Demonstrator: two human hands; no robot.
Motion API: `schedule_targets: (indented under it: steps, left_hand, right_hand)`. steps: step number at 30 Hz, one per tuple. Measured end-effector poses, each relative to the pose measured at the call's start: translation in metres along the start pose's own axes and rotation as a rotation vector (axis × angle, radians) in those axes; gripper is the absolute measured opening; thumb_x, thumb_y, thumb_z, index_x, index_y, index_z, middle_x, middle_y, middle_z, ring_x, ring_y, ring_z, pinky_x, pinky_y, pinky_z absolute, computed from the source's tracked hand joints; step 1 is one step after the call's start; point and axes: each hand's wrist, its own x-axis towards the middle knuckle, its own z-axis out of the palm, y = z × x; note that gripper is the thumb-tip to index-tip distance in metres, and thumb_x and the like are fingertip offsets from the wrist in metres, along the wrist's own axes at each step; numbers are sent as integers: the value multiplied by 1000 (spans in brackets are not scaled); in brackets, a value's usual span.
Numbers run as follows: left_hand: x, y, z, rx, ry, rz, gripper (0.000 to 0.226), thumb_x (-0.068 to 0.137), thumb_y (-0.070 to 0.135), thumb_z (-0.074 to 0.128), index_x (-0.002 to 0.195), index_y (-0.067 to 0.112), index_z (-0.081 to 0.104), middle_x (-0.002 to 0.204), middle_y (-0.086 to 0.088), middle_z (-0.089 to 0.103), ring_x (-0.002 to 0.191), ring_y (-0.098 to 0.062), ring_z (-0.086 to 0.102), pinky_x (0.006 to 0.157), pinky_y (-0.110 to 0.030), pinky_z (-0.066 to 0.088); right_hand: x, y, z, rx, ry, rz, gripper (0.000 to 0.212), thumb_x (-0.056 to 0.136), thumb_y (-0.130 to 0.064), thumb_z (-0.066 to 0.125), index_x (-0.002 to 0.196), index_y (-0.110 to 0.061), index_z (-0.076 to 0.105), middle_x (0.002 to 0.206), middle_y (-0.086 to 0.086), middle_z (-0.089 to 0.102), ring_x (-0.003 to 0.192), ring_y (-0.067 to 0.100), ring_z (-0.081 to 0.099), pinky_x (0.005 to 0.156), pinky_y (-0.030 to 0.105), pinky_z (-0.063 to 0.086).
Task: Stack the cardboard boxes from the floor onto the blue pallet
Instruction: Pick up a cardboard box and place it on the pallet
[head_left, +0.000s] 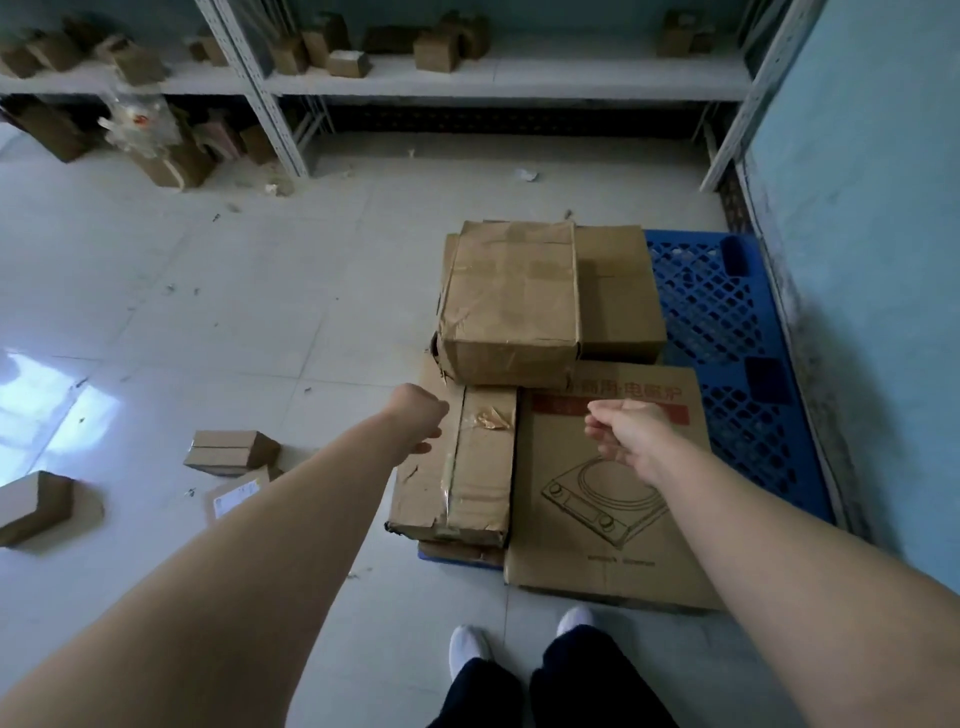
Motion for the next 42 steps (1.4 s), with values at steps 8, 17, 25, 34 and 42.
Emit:
schedule_targets:
  steps: [8,17,25,34,42]
  left_hand:
    - [115,46,17,16,119,-12,48,96,25,53,136,3,38,111,-16,53,98,-30,54,90,-42,50]
    - [207,59,34,-19,151,-91,73,92,45,56,151,17,23,146,-7,42,120,-29,47,96,-42,46]
    - [222,61,48,-301,88,-193,54,91,46,58,135,23,38,114,-2,54,109,-30,56,85,-43,51]
    - [209,82,21,-274,35,-96,48,93,39,60,133,21,40,94,3,49,104,-29,57,96,-46,51]
    - [217,130,-34,-127,-115,64,49,93,39,61,133,18,43,102,1,52,98,-23,53,93,-46,51]
  right_hand:
    - [116,-48,29,-26,41,31,26,89,-33,68,112,-21,64,125,3,61,112,20,57,88,34,52]
    - [209,-55,56,-3,-57,134,93,77,-58,71,151,-29,24,151,1,37,135,27,39,110,50,34]
    - [222,-46,63,128,-151,152,84,77,-57,70,148,-38,28,144,-5,43,126,23,44,106,51,37]
    - [190,-58,63,211,-120,178,78,81,-49,71,146,-33,32,146,1,39,132,30,39,101,54,43]
    - [151,-83,93,355,28,145,82,79,-52,71,147,-27,31,150,3,37,136,31,37,108,53,38]
